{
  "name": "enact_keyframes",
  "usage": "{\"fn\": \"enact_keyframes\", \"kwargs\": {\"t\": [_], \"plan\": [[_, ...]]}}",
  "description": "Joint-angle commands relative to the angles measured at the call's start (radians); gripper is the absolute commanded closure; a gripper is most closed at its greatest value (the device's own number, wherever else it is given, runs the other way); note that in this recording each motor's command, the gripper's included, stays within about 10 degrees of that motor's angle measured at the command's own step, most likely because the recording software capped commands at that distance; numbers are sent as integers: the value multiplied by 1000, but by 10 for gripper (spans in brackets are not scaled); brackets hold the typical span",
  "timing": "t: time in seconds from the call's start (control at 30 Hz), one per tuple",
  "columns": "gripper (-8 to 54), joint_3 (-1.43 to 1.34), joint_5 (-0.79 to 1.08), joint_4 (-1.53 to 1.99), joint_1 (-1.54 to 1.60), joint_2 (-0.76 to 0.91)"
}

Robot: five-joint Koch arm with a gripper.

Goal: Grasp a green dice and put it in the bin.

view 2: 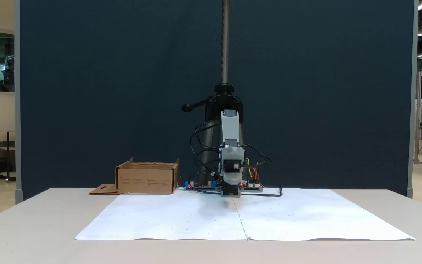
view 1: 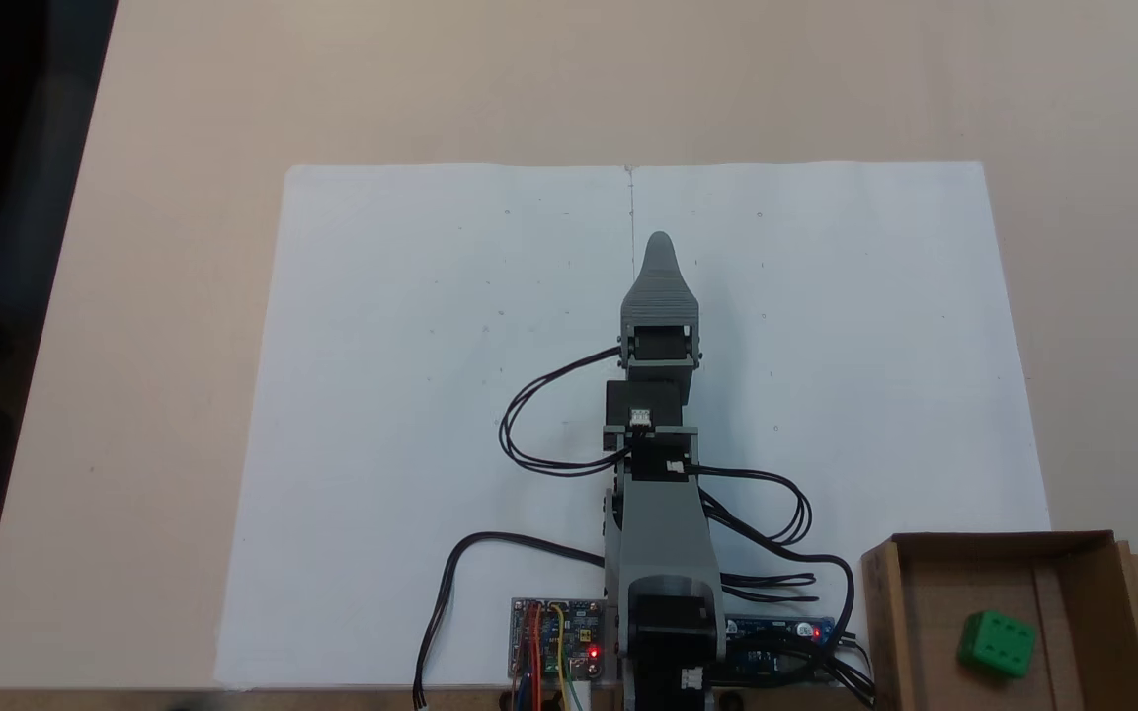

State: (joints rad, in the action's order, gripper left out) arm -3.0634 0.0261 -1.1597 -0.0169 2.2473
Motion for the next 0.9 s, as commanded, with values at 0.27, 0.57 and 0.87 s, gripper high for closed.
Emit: {"fn": "enact_keyframes", "kwargs": {"t": [0.27,0.57,0.87], "plan": [[20,-67,87,-394,-12,120],[18,-67,89,-612,-25,121],[8,-67,89,-609,-25,120]]}}
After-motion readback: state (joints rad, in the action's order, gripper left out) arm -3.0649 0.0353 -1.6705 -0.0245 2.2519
